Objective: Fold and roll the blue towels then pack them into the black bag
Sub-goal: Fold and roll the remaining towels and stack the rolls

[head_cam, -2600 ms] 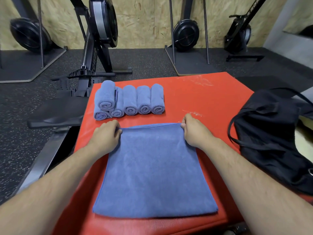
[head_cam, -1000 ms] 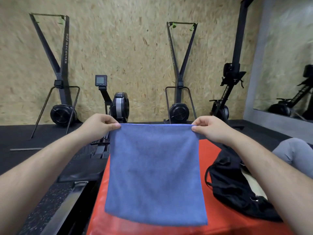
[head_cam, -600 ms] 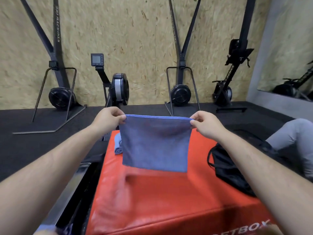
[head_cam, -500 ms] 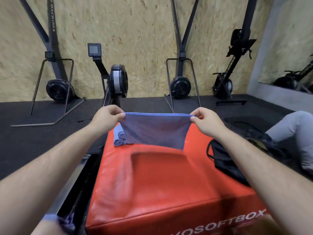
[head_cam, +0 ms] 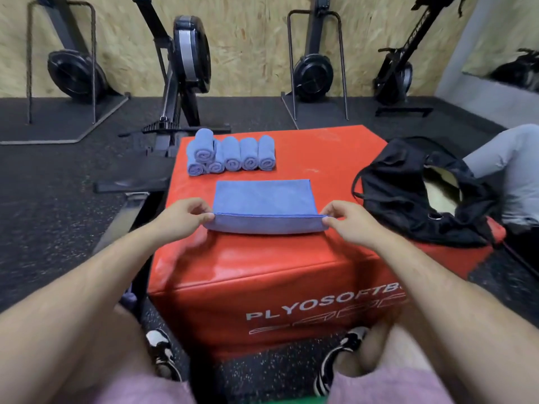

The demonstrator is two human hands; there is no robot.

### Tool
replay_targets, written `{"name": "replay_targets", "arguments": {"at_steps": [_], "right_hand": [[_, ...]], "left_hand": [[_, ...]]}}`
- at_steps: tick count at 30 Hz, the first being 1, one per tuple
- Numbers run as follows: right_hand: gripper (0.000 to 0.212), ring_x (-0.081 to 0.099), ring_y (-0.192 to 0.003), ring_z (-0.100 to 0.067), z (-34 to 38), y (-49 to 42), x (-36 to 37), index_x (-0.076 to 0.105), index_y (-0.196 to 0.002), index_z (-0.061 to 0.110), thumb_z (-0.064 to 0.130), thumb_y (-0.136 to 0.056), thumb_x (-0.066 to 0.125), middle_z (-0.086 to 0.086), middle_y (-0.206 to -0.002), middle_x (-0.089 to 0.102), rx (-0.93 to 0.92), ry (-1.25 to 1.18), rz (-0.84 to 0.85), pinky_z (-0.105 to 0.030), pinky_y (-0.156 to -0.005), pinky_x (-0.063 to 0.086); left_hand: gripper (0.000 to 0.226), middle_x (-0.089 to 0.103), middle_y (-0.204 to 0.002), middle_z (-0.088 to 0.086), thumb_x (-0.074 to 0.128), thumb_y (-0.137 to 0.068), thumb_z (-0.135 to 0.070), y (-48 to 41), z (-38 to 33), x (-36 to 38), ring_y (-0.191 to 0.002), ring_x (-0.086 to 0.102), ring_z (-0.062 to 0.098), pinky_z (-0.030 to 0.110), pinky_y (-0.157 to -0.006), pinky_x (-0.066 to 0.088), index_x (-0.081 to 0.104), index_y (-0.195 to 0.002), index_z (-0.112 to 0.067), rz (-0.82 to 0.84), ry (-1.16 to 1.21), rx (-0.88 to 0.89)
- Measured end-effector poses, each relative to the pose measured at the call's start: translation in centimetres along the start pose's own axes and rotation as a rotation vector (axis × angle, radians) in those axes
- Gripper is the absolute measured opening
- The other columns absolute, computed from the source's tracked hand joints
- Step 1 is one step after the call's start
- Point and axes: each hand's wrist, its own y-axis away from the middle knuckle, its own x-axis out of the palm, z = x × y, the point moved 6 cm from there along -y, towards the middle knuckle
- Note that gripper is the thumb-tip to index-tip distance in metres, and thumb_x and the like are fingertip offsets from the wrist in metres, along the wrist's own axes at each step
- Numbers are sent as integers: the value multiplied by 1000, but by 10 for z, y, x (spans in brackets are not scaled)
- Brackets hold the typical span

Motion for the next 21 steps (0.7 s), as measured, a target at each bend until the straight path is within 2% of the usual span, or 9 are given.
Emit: {"name": "replay_targets", "arguments": {"at_steps": [2, 5, 8, 11, 17, 21], "right_hand": [[12, 65, -86, -21, -2, 1, 0, 65, -83, 25, 14, -86, 69, 5, -83, 69, 19, -20, 15, -37, -85, 51], [9, 67, -80, -20, -4, 2, -1, 67, -82, 23, 15, -85, 70, 2, -80, 72, 34, -57, 61, -39, -83, 52], [9, 62, -69, -12, -7, 6, -4, 70, -83, 24, 16, -86, 70, 1, -79, 74, 59, -105, 144, -34, -74, 50], [7, 64, -73, -9, -5, 7, -9, 72, -87, 23, 16, -88, 69, 2, -82, 74, 74, -131, 189, -28, -69, 49], [7, 70, -80, -16, -8, -22, -7, 72, -87, 22, 17, -87, 67, 4, -81, 74, 109, -100, 169, -30, -68, 51], [5, 66, -79, -15, -12, -52, -2, 70, -88, 23, 19, -88, 66, 4, -86, 74, 134, -38, 156, -32, -73, 52]], "left_hand": [[11, 67, -68, -9, 71, -89, -14, 3, 0, 1, -63, 55, 5, 27, -69, 45, 68, -79, -16, 8, 28, -15], [11, 68, -65, -8, 71, -89, -10, 9, -3, -1, -65, 58, 9, 23, -67, 47, 69, -79, -14, 46, 85, -19], [8, 67, -67, -9, 71, -89, -14, 17, -4, -3, -67, 58, 9, 21, -64, 46, 70, -82, -14, 112, 107, -60], [7, 67, -72, -6, 70, -90, -16, 19, -6, -4, -66, 57, 8, 20, -60, 45, 71, -86, -11, 148, 119, -86], [9, 67, -76, -3, 71, -88, -19, -9, -6, -4, -69, 56, 11, 28, -66, 48, 70, -83, -12, 69, 125, -113], [10, 67, -74, -7, 70, -86, -22, -39, 0, -1, -69, 56, 11, 29, -68, 47, 70, -80, -14, 25, 107, -148]]}}
